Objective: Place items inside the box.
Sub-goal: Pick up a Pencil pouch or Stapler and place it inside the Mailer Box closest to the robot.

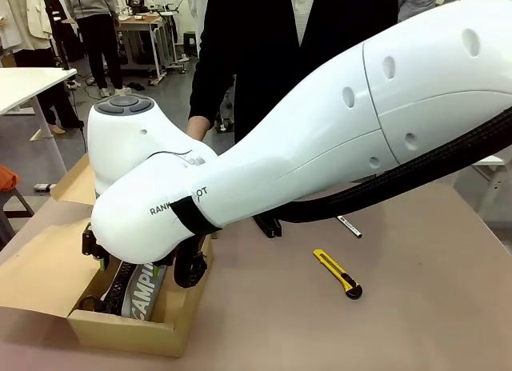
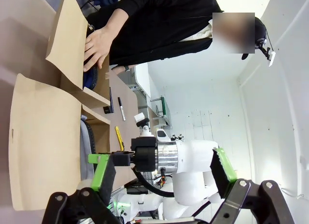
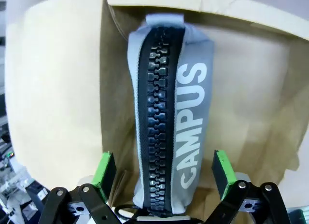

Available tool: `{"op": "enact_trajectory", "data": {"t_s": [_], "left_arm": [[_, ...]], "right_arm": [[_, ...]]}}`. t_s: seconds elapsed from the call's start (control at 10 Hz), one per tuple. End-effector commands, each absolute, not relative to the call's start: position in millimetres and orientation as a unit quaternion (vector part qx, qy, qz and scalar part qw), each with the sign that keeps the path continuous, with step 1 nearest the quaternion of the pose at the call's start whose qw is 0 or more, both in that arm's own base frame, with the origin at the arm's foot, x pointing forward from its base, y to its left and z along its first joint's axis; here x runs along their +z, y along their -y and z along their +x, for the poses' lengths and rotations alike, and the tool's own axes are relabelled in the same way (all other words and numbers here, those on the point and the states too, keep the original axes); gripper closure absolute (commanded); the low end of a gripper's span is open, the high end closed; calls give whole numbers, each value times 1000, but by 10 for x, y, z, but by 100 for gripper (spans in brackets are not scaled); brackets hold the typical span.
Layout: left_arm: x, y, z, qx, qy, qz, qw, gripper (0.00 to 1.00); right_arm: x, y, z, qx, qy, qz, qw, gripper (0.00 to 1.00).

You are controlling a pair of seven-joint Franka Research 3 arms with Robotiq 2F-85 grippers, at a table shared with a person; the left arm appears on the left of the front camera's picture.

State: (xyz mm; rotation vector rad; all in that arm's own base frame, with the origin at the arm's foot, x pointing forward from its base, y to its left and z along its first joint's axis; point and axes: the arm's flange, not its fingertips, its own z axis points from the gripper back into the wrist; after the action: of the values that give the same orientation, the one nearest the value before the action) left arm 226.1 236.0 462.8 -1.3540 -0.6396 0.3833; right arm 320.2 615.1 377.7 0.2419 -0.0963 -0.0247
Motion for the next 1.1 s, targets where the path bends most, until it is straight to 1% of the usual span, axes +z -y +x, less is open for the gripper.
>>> {"op": "enact_trajectory", "data": {"t_s": [0.0,0.1,0.2,0.3,0.4,0.5,0.6,0.7,0.8,0.9,1.0], "left_arm": [[4641,-2355,2252,165,296,-614,713,0],[4641,-2355,2252,165,296,-614,713,0],[4641,-2355,2252,165,296,-614,713,0],[4641,-2355,2252,165,296,-614,713,0],[4641,-2355,2252,165,296,-614,713,0],[4641,-2355,2252,165,296,-614,713,0],[4641,-2355,2252,165,296,-614,713,0],[4641,-2355,2252,165,296,-614,713,0],[4641,-2355,2252,165,296,-614,713,0],[4641,-2355,2252,165,296,-614,713,0],[4641,-2355,2252,165,296,-614,713,0]], "right_arm": [[3899,-5957,3066,-2,66,136,989,0],[4072,-5795,3007,25,54,162,985,0],[4357,-5489,2881,59,34,216,974,0],[4586,-5290,2665,71,38,251,965,0],[4686,-5281,2386,70,39,238,968,0],[4413,-5804,2897,44,61,199,977,0],[4413,-5804,2897,44,61,199,977,0],[4696,-5588,2569,60,62,220,972,0],[4748,-5394,2697,68,43,240,967,0],[4842,-4959,2823,92,7,265,960,0],[4933,-4272,2877,74,1,290,954,0]]}}
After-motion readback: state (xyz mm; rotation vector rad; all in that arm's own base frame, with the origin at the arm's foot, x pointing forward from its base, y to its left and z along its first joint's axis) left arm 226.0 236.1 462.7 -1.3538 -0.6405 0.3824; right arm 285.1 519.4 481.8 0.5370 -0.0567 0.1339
